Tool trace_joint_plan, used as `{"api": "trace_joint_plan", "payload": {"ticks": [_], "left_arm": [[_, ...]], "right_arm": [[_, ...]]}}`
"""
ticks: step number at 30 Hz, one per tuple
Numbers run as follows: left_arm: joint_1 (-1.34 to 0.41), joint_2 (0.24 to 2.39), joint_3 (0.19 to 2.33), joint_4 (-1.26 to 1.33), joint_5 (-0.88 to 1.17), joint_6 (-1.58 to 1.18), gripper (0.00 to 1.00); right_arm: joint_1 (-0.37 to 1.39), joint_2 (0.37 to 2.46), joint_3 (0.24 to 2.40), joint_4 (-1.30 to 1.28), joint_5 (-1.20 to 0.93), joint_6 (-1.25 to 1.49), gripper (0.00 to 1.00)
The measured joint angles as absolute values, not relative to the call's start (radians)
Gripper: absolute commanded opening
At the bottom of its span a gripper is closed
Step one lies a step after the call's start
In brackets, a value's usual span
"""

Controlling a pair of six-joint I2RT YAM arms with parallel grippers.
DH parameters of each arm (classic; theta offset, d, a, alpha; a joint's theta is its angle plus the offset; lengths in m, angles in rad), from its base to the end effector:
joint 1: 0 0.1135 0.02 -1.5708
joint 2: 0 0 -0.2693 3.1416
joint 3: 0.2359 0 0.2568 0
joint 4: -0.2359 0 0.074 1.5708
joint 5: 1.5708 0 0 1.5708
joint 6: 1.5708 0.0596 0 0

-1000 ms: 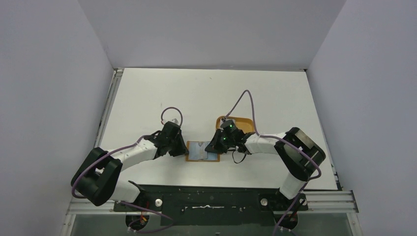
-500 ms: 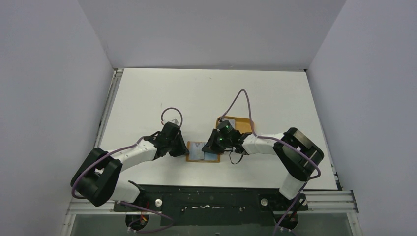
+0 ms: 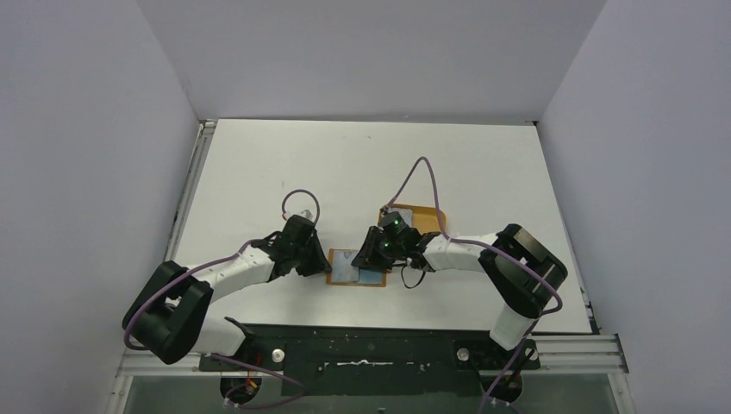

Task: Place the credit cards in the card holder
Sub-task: Insert the credit card into the card holder.

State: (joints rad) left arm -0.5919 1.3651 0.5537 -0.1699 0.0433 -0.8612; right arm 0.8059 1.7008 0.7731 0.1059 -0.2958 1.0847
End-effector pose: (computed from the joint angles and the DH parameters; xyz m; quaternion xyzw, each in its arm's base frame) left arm 0.2099 -0.1442 0.1264 -0.1222 0.9488 -0.2084 0.2033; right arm 0.2242 0.2587 0.1208 0.0745 0.9191 0.3736 0.1007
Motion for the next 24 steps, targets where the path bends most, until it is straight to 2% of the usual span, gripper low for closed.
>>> {"api": "trace_joint_plan", "payload": {"ticks": [5,24], "left_arm": [[-0.592,1.365,0.553,-0.17,0.043,-0.861,0.16],[-0.592,1.364,0.545,-0.159,0.065,-0.862,0.14]], "right_arm": [[0.809,1.701,0.783,0.097,-0.296,1.082,0.32],[0.834,1.758,0.854,0.066,-0.318,1.059,0.32]]}}
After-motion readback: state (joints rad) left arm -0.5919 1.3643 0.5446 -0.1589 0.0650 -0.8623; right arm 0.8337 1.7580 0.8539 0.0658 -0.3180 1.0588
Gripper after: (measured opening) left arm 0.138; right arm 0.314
